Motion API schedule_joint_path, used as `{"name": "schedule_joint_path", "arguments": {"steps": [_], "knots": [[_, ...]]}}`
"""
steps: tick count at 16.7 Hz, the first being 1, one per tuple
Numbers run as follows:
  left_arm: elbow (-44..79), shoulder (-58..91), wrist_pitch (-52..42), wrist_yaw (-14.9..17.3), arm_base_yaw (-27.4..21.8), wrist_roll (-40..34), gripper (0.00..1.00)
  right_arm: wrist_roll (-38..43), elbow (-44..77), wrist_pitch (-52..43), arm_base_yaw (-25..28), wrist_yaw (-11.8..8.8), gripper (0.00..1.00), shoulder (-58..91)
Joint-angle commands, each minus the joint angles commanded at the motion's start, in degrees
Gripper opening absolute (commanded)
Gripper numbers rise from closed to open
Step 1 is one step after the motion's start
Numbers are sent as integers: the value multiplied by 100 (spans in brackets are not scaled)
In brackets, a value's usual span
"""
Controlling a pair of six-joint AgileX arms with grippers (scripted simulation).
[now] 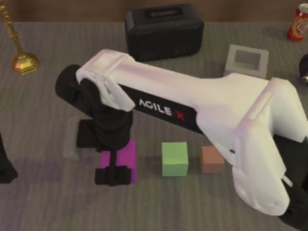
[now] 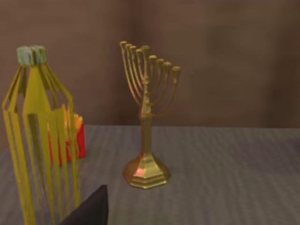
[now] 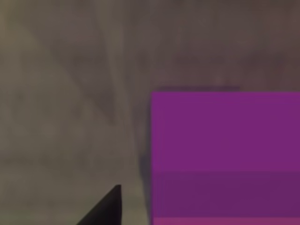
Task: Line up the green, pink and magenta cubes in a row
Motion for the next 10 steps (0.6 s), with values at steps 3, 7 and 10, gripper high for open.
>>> {"name": "schedule_joint_path", "arguments": {"steps": [3, 7, 10], "knots": [[0, 0, 0, 0, 0, 0, 100, 0, 0, 0, 0, 0, 100, 0], [0, 0, 0, 0, 0, 0, 100, -2, 17, -16, -9, 0, 100, 7], [0, 0, 0, 0, 0, 0, 100, -18, 428, -381, 17, 3, 100, 130]]}}
